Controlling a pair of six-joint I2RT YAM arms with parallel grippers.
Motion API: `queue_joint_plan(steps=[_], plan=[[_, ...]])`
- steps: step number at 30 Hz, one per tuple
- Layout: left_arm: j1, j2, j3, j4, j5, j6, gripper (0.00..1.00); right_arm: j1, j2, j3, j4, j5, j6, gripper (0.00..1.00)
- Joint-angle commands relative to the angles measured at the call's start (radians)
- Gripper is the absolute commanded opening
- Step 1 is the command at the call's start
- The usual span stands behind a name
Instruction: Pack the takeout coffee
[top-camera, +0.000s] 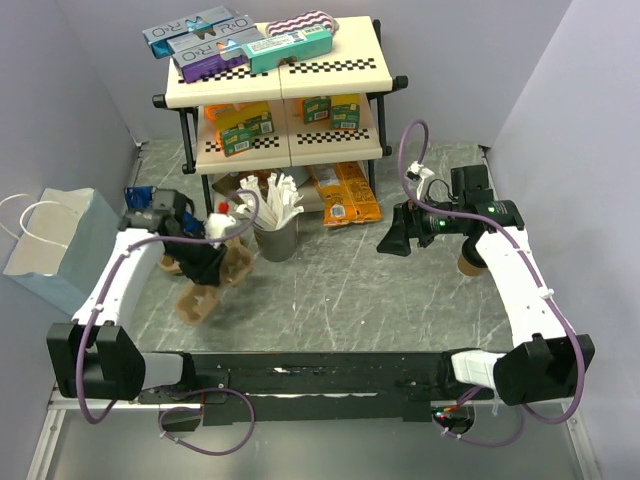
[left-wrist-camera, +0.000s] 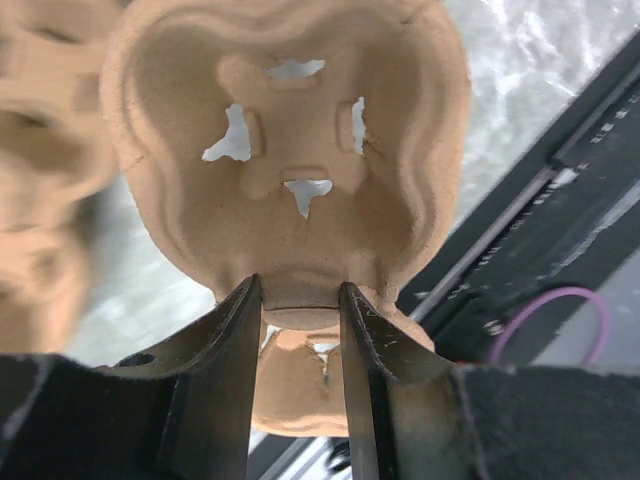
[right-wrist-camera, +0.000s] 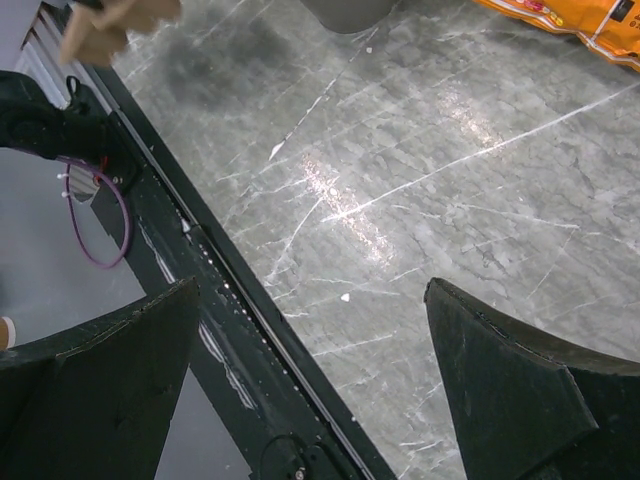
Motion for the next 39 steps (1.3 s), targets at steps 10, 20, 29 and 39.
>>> queue_joint_plan(steps=[10, 20, 29, 39], plan=[[-0.216, 0.025, -0.202, 0.272, -0.168, -0.342, 0.23, -0.007, -0.043, -0.012, 0.021, -0.014, -0.004, 1.00], [-0.227, 0.027, -0.186, 0.264, -0.168, -0.349, 0.53, -0.007, -0.037, -0.016, 0.028, -0.015, -0.004, 1.00], [-0.177, -0.058, 0.102, 0.086, -0.204, -0.318, 0.68, -0.008, -0.018, 0.008, 0.027, -0.026, -0.007, 1.00], [-0.060, -0.020, 0.618, 0.110, -0.666, -0.330, 0.78, 0.003, 0.017, 0.016, 0.064, -0.095, 0.011, 1.00]])
